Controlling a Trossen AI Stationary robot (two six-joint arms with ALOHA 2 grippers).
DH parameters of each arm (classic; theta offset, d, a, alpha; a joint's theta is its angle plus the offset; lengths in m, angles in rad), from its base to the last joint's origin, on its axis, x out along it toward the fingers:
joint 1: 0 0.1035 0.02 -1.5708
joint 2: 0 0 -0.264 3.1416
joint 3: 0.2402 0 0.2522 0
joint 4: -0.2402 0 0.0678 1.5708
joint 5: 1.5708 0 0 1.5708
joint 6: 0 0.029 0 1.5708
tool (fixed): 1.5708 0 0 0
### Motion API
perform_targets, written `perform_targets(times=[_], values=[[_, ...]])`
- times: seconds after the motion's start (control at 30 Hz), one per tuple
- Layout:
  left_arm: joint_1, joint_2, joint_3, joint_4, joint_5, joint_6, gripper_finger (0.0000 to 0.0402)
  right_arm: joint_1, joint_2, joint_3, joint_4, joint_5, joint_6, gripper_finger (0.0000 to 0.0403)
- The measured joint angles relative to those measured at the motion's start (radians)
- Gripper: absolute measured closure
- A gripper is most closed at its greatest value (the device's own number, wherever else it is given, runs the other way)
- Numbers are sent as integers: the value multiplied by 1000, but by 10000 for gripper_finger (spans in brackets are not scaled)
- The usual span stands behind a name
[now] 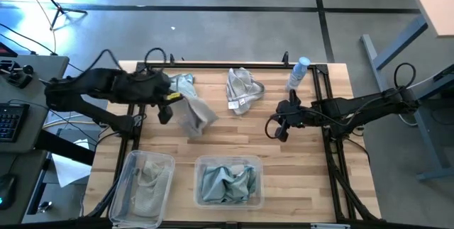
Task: Sort microfiber towel by color & place in baskets
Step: Put the bottom left grey towel into the left transparent bin
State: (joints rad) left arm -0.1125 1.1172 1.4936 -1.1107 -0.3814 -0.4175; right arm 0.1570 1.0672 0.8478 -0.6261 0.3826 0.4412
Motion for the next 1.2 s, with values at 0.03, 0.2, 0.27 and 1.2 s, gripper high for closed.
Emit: perform_targets(times=[0.03, 0.2, 0.27, 1.2], values=[[-14, 0, 22, -1, -7, 0, 401, 0, 0, 0, 0, 2, -7, 403], [-80, 1, 144, -12, -21, 0, 401, 0, 0, 0, -2, 2, -32, 403], [-105, 1, 202, -38, -22, -10, 401, 0, 0, 0, -2, 2, -41, 403], [-174, 59, 341, -43, -232, 19, 401, -114, 39, 2, 571, -47, -171, 332]])
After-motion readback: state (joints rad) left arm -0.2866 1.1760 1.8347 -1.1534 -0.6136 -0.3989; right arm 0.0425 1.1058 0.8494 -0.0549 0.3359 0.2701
